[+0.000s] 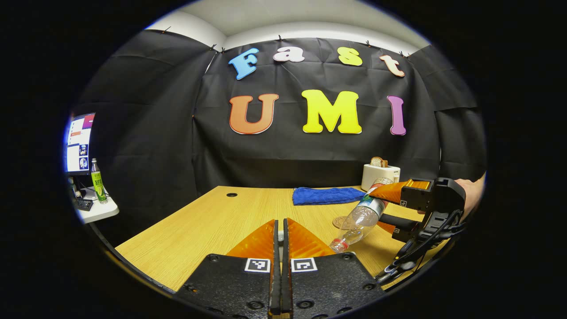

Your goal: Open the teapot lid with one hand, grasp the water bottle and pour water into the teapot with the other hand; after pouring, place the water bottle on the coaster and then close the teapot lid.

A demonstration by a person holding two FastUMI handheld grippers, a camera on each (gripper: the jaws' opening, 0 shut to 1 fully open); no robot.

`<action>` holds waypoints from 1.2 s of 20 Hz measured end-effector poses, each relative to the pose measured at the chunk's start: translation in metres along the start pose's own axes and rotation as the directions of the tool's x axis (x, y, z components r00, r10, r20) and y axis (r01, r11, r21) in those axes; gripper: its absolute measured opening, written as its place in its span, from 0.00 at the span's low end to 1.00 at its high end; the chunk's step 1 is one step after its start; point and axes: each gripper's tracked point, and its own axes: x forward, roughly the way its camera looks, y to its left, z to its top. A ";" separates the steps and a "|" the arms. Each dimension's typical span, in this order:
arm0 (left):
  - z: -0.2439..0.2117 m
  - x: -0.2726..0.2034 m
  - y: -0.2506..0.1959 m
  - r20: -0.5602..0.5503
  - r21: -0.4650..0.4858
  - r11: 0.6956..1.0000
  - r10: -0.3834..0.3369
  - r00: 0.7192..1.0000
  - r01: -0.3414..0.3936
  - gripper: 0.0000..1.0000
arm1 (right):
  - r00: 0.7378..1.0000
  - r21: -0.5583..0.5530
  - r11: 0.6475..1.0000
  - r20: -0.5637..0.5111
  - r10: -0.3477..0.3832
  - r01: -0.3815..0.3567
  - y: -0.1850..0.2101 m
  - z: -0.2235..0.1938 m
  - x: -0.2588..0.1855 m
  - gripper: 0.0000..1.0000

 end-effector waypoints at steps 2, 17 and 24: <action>0.000 0.001 0.001 0.002 -0.002 1.000 0.001 1.000 -0.001 0.03 | 1.000 -0.016 1.000 -0.001 -0.011 0.011 -0.003 0.000 0.001 0.71; 0.001 -0.002 0.006 0.000 -0.015 1.000 0.004 1.000 -0.004 0.03 | 0.999 -0.088 0.995 0.012 -0.049 0.050 -0.022 0.005 -0.002 0.71; 0.001 -0.003 0.007 0.000 -0.014 1.000 0.007 1.000 -0.007 0.03 | 0.997 -0.128 0.989 0.019 -0.071 0.073 -0.027 0.006 -0.001 0.72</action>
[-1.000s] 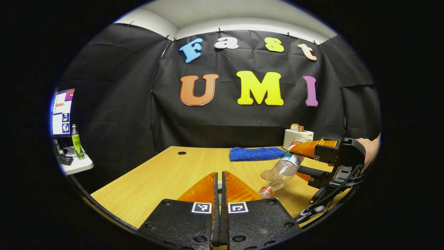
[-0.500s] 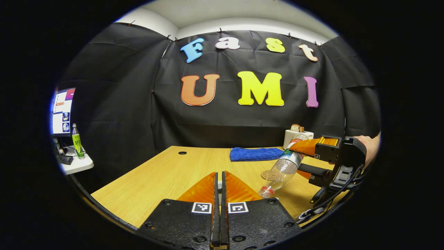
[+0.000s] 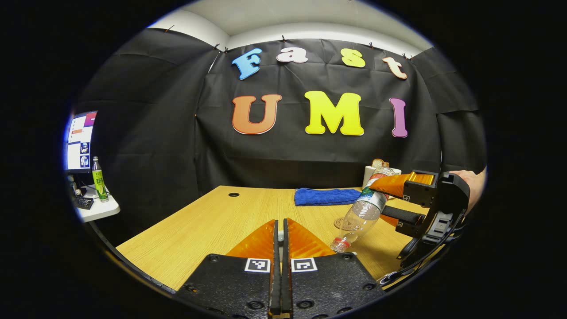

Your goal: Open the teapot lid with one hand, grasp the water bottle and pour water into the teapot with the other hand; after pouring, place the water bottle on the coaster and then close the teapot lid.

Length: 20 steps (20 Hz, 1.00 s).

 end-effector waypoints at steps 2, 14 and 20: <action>0.000 0.000 0.001 0.000 -0.002 1.000 0.000 1.000 0.000 0.03 | 1.000 -0.011 1.000 0.001 -0.005 0.005 -0.002 -0.001 -0.001 0.71; 0.000 -0.001 0.003 -0.004 -0.003 1.000 0.009 1.000 -0.009 0.03 | 1.000 -0.037 0.999 0.010 -0.017 0.017 -0.005 0.002 -0.001 0.72; 0.002 -0.002 0.004 0.000 0.001 1.000 0.011 1.000 -0.011 0.03 | 1.000 0.064 0.998 0.011 -0.015 0.014 0.000 0.001 -0.004 0.72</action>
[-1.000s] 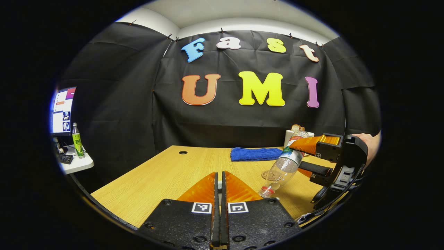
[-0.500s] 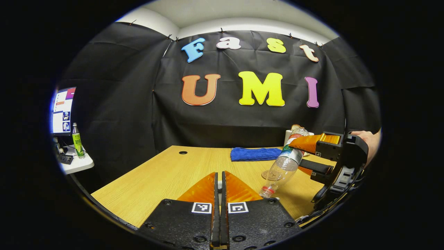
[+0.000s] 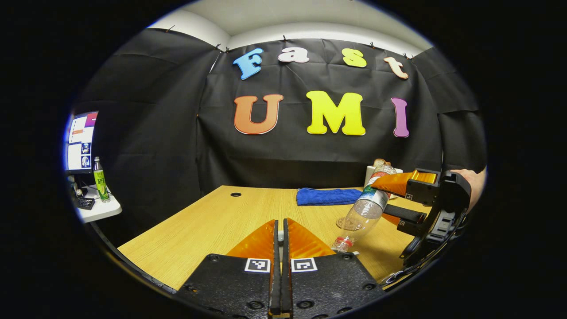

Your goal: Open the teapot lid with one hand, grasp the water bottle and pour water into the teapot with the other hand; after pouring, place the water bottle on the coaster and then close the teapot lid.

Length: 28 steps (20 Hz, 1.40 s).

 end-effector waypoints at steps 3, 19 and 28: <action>0.004 -0.002 0.001 0.012 -0.004 1.000 0.007 1.000 -0.007 0.03 | 0.998 0.154 0.986 -0.013 0.069 -0.066 0.021 -0.001 -0.002 0.71; 0.020 -0.006 -0.025 0.051 0.027 1.000 -0.013 0.999 0.011 0.03 | 0.956 0.995 -0.023 0.099 0.275 -0.096 0.020 -0.007 -0.012 0.71; 0.022 -0.007 -0.029 0.057 0.028 0.999 -0.018 0.998 0.016 0.03 | 0.966 0.919 -0.393 0.123 0.226 -0.026 0.035 -0.042 0.046 0.72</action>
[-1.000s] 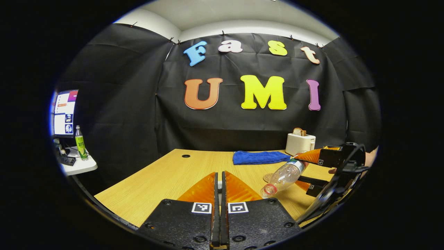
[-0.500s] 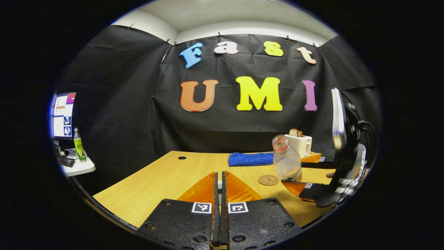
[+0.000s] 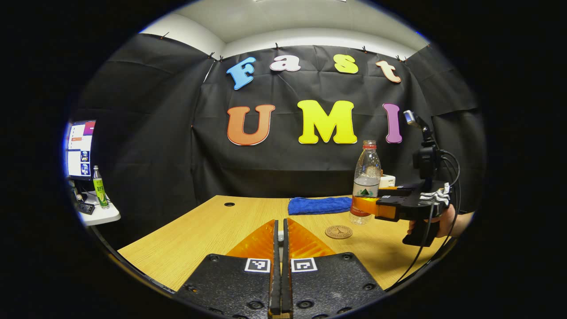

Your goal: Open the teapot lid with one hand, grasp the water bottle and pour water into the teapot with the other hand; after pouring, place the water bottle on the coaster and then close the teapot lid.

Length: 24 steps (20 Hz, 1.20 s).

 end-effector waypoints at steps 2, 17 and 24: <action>-0.002 0.000 0.003 -0.003 0.014 1.000 0.009 1.000 -0.009 0.03 | 1.000 0.031 1.000 -0.010 0.003 -0.002 -0.005 -0.008 0.019 0.72; -0.022 0.009 0.024 -0.037 0.028 0.998 0.061 0.997 -0.060 0.03 | 0.994 0.054 0.998 -0.111 -0.014 0.020 -0.023 -0.061 0.096 0.73; -0.023 0.010 0.024 -0.038 0.030 0.997 0.067 0.997 -0.066 0.03 | 0.991 0.067 0.997 -0.135 -0.017 0.026 -0.026 -0.070 0.093 0.88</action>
